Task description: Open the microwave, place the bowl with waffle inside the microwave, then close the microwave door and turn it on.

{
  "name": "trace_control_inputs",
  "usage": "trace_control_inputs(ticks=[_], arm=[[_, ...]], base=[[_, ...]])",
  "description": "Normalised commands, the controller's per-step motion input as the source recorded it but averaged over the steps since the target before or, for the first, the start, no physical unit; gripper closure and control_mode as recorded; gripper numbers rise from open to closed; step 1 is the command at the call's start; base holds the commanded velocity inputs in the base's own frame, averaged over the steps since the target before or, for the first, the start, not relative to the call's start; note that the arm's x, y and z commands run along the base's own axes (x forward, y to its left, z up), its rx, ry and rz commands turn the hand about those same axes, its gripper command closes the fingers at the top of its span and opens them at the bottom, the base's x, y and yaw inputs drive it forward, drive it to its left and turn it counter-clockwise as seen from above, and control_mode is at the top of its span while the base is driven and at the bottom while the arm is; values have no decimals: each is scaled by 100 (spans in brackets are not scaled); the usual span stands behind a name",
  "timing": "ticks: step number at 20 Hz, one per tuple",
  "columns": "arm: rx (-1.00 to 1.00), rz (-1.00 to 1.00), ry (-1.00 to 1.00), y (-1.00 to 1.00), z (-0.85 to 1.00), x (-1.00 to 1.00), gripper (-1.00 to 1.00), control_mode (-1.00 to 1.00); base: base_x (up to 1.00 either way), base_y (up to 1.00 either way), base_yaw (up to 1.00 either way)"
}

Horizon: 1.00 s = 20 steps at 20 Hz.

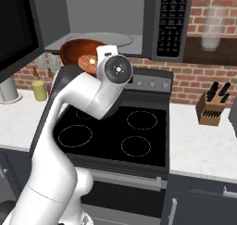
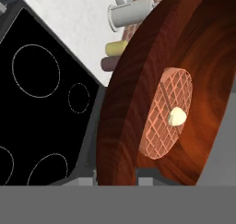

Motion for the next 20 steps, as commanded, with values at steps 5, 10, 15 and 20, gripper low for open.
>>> trace_control_inputs(ticks=[5, 10, 15, 20], arm=[[0, 0, 9, 24, 22, 68, 100, -100], [0, 0, 4, 11, 34, 74, 100, -100], [0, 0, 0, 6, 33, 71, 100, -100], [0, 0, 2, 10, 23, 76, 100, -100]], base=[[0, 0, 0], [0, 0, 0], [0, 0, 0], [0, 0, 0]])
